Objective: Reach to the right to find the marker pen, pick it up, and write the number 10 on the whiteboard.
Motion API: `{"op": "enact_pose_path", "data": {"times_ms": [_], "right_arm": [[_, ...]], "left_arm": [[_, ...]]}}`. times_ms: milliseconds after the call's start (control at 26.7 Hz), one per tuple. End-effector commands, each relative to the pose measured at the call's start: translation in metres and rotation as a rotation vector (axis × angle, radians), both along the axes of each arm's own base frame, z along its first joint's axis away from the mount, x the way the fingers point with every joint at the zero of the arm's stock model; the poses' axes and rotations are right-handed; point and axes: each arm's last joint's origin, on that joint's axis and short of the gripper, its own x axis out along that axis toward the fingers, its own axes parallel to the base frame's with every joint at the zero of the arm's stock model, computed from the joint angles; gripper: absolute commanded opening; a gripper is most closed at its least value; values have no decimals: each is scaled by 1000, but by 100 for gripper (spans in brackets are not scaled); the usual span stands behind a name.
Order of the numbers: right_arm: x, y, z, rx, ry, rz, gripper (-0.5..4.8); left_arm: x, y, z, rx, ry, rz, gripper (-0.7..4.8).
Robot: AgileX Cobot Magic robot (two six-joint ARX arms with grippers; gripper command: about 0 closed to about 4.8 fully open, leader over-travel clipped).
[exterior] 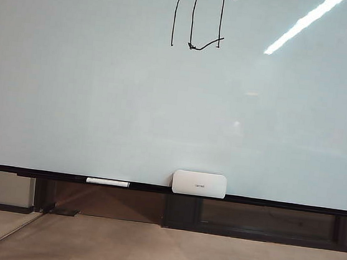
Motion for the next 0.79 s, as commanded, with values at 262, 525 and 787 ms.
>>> {"op": "enact_pose_path", "data": {"times_ms": [262,525,787], "right_arm": [[0,-1,2,2,-15,-27,-1],[0,-1,2,2,-15,-26,-1],[0,-1,2,2,-15,-26,-1]], "left_arm": [[0,0,1,6,-7,11,-5],[0,0,2,5,-8,11,-6],[0,0,2,5,-8,11,-6]]}}
